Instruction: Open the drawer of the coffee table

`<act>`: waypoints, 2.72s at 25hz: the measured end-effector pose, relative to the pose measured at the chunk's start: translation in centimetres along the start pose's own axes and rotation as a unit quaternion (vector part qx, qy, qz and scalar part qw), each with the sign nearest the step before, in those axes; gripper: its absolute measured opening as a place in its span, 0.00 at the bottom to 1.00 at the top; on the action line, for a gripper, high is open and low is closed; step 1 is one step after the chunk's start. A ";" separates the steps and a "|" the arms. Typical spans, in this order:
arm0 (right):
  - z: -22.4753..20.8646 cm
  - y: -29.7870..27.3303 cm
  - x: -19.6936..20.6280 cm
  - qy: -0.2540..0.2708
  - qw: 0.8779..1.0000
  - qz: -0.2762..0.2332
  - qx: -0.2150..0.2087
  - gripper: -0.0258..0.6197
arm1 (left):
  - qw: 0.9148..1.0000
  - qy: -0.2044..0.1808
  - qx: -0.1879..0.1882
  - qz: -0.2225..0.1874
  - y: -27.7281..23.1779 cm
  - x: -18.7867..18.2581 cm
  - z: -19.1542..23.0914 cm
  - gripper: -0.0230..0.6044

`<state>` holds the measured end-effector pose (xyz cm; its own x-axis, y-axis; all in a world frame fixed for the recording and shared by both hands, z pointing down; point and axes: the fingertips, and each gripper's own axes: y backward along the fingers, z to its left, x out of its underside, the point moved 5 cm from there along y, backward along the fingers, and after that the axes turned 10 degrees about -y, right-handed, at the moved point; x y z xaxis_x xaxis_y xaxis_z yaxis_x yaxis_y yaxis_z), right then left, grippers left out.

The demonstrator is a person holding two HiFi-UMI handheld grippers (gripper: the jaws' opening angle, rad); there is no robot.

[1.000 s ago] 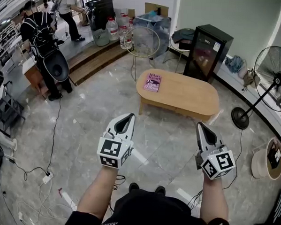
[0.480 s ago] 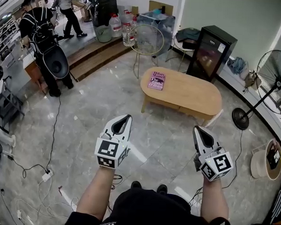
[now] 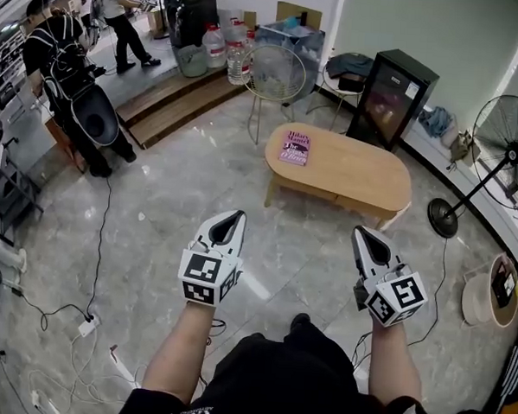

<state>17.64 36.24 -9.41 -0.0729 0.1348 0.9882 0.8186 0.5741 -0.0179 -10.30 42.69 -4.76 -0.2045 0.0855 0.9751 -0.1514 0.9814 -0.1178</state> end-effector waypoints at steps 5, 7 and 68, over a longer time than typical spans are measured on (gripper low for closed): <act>-0.7 -1.7 0.5 -0.001 1.000 -0.006 -0.001 0.05 | 1.000 0.003 -0.012 0.008 -0.2 1.0 1.7 0.05; -1.5 -2.8 1.0 -0.007 1.000 -0.003 -0.002 0.05 | 1.000 0.004 -0.012 0.013 -0.9 1.5 2.2 0.05; -29.9 -44.1 5.1 -0.072 0.989 0.101 0.076 0.05 | 0.987 0.022 0.143 0.071 -50.2 8.3 22.2 0.05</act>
<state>-1.79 -12.60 1.00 -0.0064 0.3664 0.9304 0.7299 0.6377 -0.2461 -25.83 -9.70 5.08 -0.2019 0.2321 0.9515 -0.3918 0.8713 -0.2957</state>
